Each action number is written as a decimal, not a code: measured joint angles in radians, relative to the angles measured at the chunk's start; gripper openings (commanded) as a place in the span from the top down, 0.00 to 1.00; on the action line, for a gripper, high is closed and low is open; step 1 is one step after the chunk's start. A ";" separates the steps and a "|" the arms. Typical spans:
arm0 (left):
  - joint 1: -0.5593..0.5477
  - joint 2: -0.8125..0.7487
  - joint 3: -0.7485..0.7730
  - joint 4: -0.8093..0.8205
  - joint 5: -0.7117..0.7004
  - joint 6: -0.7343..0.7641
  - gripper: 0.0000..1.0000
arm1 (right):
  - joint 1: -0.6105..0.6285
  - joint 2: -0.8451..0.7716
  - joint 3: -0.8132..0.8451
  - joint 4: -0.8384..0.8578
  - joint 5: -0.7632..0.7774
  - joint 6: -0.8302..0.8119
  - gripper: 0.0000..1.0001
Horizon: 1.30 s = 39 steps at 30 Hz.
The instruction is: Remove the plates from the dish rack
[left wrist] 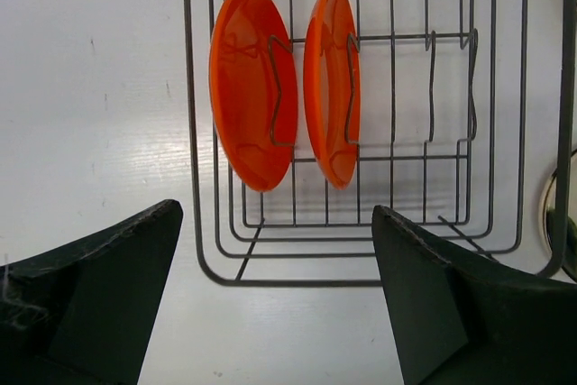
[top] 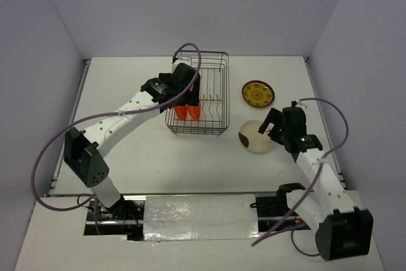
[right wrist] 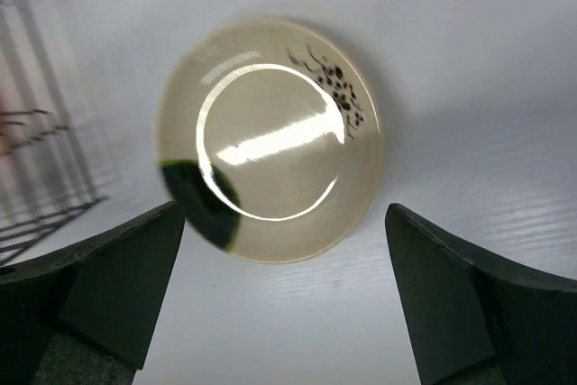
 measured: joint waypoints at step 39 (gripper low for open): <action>0.010 0.078 0.311 -0.017 -0.156 -0.016 1.00 | 0.014 -0.373 0.088 0.087 -0.436 0.010 0.00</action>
